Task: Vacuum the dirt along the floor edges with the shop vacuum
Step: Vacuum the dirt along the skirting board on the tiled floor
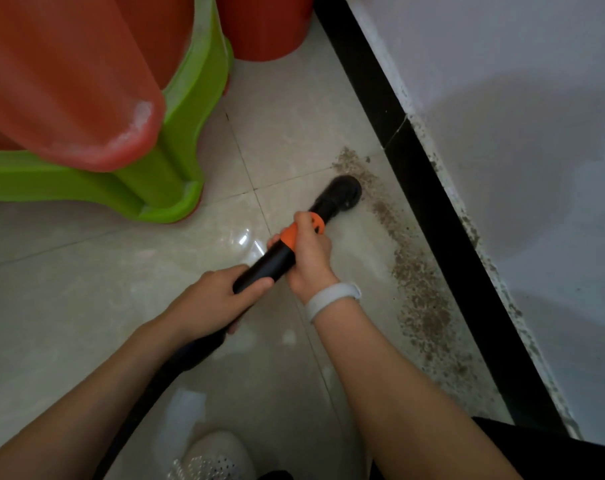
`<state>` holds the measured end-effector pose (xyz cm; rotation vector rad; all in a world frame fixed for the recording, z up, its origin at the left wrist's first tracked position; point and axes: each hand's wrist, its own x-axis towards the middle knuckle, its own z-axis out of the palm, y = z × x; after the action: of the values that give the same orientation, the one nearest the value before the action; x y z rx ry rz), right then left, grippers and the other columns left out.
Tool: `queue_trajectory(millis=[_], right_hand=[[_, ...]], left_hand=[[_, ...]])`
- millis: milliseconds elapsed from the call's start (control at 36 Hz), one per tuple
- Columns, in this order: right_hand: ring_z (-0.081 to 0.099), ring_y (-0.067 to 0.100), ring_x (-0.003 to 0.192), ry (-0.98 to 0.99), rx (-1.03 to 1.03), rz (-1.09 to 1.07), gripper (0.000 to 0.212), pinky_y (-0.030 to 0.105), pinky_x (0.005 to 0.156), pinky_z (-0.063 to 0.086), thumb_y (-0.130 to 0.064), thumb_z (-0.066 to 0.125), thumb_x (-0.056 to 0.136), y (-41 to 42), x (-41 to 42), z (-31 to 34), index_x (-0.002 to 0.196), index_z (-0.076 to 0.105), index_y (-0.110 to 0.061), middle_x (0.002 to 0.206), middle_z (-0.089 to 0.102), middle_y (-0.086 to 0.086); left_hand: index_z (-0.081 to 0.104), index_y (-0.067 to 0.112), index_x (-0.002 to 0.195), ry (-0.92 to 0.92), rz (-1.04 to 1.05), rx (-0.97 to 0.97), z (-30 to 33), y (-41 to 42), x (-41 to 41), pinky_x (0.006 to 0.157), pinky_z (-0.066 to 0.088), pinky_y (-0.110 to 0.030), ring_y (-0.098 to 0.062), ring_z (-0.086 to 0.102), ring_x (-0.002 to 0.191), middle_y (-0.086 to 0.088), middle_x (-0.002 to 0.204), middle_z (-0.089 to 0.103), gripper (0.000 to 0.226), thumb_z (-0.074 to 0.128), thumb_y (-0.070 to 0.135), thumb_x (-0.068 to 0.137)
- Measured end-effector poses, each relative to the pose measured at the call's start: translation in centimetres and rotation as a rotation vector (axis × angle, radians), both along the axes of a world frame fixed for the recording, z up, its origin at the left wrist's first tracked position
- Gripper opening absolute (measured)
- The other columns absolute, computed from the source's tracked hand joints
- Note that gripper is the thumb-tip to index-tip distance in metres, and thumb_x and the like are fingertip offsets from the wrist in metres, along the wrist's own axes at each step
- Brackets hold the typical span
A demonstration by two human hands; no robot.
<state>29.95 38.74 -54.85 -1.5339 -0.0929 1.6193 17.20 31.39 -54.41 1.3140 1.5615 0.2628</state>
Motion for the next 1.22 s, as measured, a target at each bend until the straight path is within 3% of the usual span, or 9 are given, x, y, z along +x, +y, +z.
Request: queue_trajectory(millis=[139,361,528,667,889,1083,1222], right_hand=[[0.048,0.016,0.039,0.027,0.014,0.131,0.014,0.029,0.048,0.047,-0.01,0.056,0.089,4.0,-1.3,0.2,0.079,0.047,-0.007,0.055,0.045,0.006],[0.047,0.019,0.045,0.058,0.001,0.097,0.014,0.029,0.048,0.048,-0.011,0.056,0.09,5.8,0.2,0.1,0.081,0.046,-0.008,0.06,0.043,0.007],[0.048,0.017,0.041,0.064,-0.025,0.003,0.013,0.031,0.051,0.049,-0.01,0.057,0.09,3.0,2.5,-0.3,0.08,0.049,-0.007,0.047,0.046,0.004],[0.049,0.016,0.04,-0.012,-0.051,-0.06,0.015,0.032,0.054,0.049,-0.011,0.058,0.088,0.5,3.4,-1.2,0.076,0.049,-0.009,0.047,0.046,0.002],[0.047,0.015,0.037,-0.044,-0.008,-0.016,0.019,0.028,0.048,0.047,-0.009,0.055,0.089,2.2,2.0,-1.0,0.072,0.048,-0.009,0.044,0.045,0.0],[0.047,0.018,0.039,-0.007,0.025,0.13,0.014,0.026,0.046,0.047,-0.012,0.056,0.09,7.9,0.9,-0.4,0.083,0.045,-0.006,0.053,0.045,0.007],[0.046,0.018,0.04,0.055,0.053,0.151,0.012,0.027,0.047,0.046,-0.01,0.053,0.091,9.9,1.8,0.1,0.085,0.044,-0.007,0.055,0.042,0.008]], left_hand=[[0.052,0.017,0.077,0.016,0.1,0.058,0.7,2.6,0.5,0.049,0.049,-0.026,-0.018,0.061,0.043,-0.005,0.05,0.063,0.038,0.049,0.051,0.091],[0.05,0.013,0.078,-0.065,0.082,0.017,0.3,4.9,1.9,0.045,0.048,-0.03,-0.021,0.059,0.042,-0.004,0.055,0.059,0.04,0.05,0.051,0.092],[0.053,0.014,0.081,-0.111,0.005,-0.044,-0.4,3.2,2.9,0.051,0.051,-0.033,-0.023,0.062,0.047,-0.01,0.061,0.063,0.039,0.052,0.052,0.09],[0.058,0.013,0.083,-0.147,-0.048,-0.097,-0.7,1.7,3.0,0.056,0.05,-0.028,-0.029,0.067,0.062,-0.011,0.069,0.067,0.055,0.049,0.067,0.074],[0.057,0.008,0.084,-0.135,0.03,-0.046,-0.6,2.3,2.4,0.052,0.049,-0.028,-0.027,0.064,0.052,-0.016,0.064,0.066,0.048,0.053,0.055,0.086],[0.055,0.013,0.08,-0.064,0.114,0.051,0.0,6.5,3.0,0.043,0.044,-0.02,-0.015,0.059,0.042,-0.003,0.054,0.061,0.042,0.049,0.053,0.091],[0.056,0.01,0.086,-0.058,0.117,0.052,0.2,8.4,3.8,0.044,0.046,-0.024,-0.015,0.059,0.041,-0.002,0.054,0.059,0.046,0.048,0.055,0.091]])
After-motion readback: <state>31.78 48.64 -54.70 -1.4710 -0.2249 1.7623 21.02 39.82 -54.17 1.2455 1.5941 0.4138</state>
